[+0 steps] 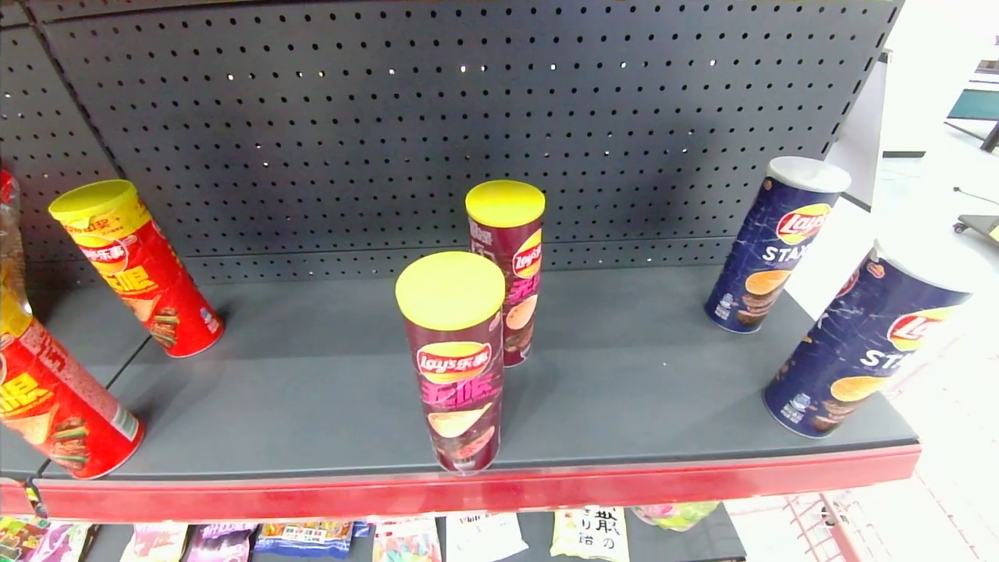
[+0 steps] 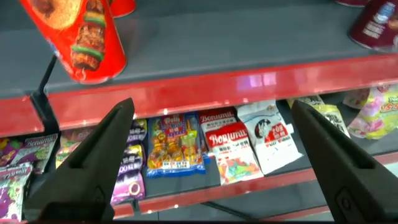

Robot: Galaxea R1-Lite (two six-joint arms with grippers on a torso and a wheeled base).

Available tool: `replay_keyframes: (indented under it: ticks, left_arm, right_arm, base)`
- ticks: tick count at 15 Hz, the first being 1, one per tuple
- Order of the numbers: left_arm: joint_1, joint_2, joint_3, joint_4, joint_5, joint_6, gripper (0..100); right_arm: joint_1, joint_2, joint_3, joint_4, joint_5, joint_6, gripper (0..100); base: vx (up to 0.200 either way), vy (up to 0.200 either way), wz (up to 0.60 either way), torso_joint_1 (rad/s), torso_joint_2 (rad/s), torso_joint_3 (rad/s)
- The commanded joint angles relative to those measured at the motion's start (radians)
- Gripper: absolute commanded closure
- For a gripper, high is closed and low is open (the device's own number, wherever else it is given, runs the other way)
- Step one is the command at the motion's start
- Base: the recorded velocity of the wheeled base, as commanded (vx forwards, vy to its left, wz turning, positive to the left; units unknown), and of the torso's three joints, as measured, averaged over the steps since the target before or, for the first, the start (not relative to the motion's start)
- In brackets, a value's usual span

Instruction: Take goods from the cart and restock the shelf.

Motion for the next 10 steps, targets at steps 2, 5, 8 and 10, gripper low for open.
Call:
replay_keyframes:
  ticks: [2, 5, 8, 10]
  left_arm:
    - [0.000, 0.004, 0.000, 0.000, 0.001, 0.000, 0]
    - [0.000, 0.004, 0.000, 0.000, -0.001, 0.002, 0]
    - [0.000, 0.004, 0.000, 0.000, -0.001, 0.000, 0]
    - [0.000, 0.004, 0.000, 0.000, -0.001, 0.000, 0]
  right_arm:
    - [0.000, 0.000, 0.000, 0.000, 0.001, 0.001, 0]
    - [0.000, 0.000, 0.000, 0.000, 0.001, 0.001, 0]
    - [0.000, 0.000, 0.000, 0.000, -0.001, 0.001, 0]
    - [0.000, 0.000, 0.000, 0.000, 0.001, 0.001, 0]
  base:
    - [0.000, 0.000, 0.00, 0.000, 0.00, 0.000]
    - [0.000, 0.133, 0.00, 0.011, 0.00, 0.000]
    - [0.000, 0.200, 0.00, 0.014, 0.00, -0.007]
    - [0.000, 0.100, 0.00, 0.001, 0.00, 0.001]
